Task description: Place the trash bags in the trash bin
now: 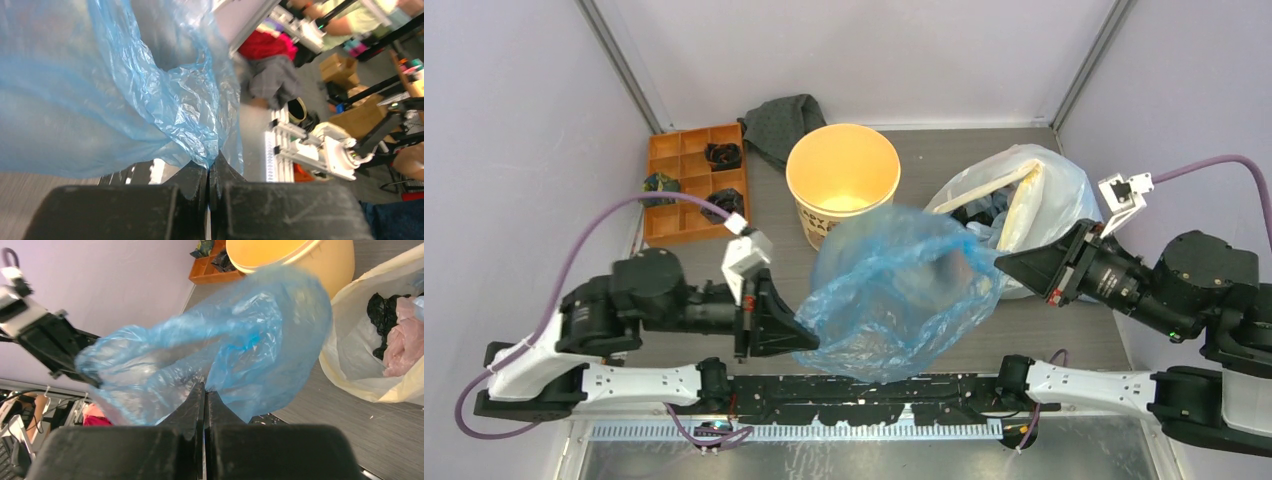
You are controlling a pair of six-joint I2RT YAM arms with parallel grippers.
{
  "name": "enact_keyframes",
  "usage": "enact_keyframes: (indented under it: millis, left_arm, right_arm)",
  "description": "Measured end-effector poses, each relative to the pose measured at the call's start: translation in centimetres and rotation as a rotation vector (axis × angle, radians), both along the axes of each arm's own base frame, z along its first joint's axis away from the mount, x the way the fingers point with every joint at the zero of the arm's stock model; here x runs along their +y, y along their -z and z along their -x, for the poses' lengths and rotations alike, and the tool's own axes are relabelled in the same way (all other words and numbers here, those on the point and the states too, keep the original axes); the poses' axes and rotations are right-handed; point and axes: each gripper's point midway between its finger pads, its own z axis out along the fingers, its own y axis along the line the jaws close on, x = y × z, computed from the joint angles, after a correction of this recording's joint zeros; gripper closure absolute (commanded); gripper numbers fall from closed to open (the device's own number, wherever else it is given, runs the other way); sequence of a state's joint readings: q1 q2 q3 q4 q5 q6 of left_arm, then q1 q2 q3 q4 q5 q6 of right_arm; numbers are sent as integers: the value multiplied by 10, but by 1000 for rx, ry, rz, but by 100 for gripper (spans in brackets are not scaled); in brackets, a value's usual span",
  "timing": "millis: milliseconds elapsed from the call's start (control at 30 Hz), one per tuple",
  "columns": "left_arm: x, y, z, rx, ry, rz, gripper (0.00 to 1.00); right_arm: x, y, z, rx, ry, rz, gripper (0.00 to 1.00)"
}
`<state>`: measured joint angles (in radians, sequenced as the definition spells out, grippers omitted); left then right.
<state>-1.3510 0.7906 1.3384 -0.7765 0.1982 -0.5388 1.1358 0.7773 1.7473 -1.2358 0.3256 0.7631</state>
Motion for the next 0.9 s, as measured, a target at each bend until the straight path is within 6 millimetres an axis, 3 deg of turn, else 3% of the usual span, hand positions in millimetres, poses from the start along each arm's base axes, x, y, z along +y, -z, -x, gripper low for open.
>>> enact_keyframes:
  millis: [67,167,300,400,600,700,800,900]
  left_arm:
    - [6,-33,4,-15,13,84,100]
    - [4,-50,1,-27,0,120,100]
    - [-10,-42,-16,-29,-78,80,100]
    - [-18,-35,-40,-46,-200,43,100]
    - [-14,-27,-86,-95,-456,-1,100]
    - [-9,-31,-98,-115,-529,5,100]
    - [-11,-45,-106,-144,-561,34,100]
    - [-19,-73,-113,-196,-577,103,100]
  right_arm:
    - [4,-3,-1,5,-4,8,99]
    - [23,5,-9,33,-10,64,99]
    - [44,18,-20,63,-4,136,99]
    - [51,17,-31,58,34,165,99]
    - [34,-5,-59,-16,216,156,99]
    - [23,-14,-71,-60,301,157,99]
    - [17,-35,-82,-120,364,128,99]
    - [15,-68,-91,-198,414,61,99]
